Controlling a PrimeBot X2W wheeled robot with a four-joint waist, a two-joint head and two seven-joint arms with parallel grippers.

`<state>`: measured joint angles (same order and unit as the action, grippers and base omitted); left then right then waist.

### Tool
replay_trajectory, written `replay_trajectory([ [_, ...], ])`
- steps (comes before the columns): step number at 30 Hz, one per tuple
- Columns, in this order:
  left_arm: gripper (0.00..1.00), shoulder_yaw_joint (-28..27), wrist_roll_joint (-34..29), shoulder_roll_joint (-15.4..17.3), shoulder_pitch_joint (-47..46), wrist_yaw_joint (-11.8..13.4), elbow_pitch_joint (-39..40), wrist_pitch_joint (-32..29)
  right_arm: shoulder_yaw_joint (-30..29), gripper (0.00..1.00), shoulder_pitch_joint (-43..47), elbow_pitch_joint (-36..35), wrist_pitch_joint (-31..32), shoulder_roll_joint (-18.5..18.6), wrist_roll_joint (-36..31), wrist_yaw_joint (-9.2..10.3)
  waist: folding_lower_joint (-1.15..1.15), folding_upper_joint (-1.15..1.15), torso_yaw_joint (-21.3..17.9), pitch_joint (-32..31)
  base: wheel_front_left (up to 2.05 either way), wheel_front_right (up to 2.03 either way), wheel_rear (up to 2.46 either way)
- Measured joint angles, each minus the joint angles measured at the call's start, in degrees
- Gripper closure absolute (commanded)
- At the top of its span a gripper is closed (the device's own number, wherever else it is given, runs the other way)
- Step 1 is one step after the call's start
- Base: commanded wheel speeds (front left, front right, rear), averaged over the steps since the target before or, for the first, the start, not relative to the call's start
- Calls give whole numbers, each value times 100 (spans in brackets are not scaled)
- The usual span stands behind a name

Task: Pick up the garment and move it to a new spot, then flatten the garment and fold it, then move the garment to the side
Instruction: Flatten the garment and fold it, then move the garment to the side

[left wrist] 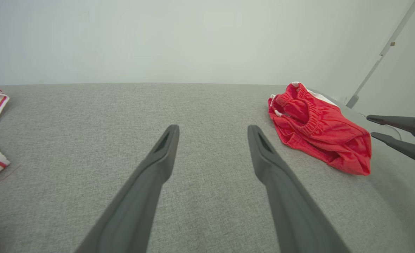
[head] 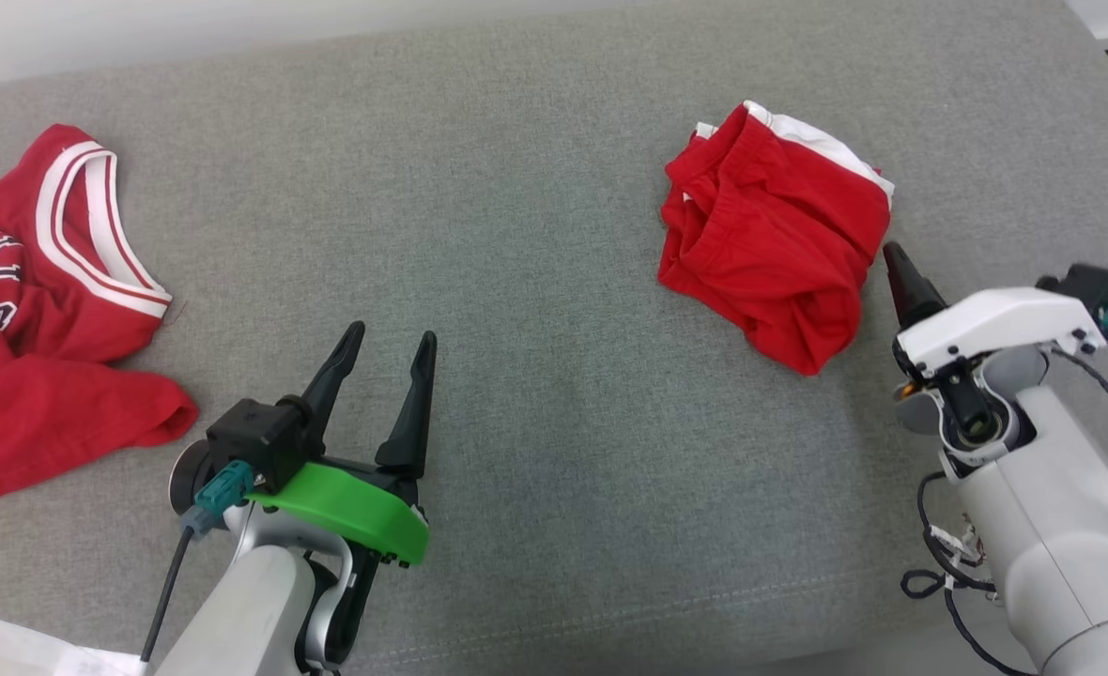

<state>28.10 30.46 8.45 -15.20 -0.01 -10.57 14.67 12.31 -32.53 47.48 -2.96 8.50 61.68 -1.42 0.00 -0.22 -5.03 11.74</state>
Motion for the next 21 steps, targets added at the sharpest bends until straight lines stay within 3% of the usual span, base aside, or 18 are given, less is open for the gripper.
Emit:
replay_trajectory([
  [21, 0, 1, -26, -7, -3, -51, -31, 0, -280, 0, -113, 391, 436, -277, 572, -35, 0, 0, 221, 158, 0, 0, 0],
])
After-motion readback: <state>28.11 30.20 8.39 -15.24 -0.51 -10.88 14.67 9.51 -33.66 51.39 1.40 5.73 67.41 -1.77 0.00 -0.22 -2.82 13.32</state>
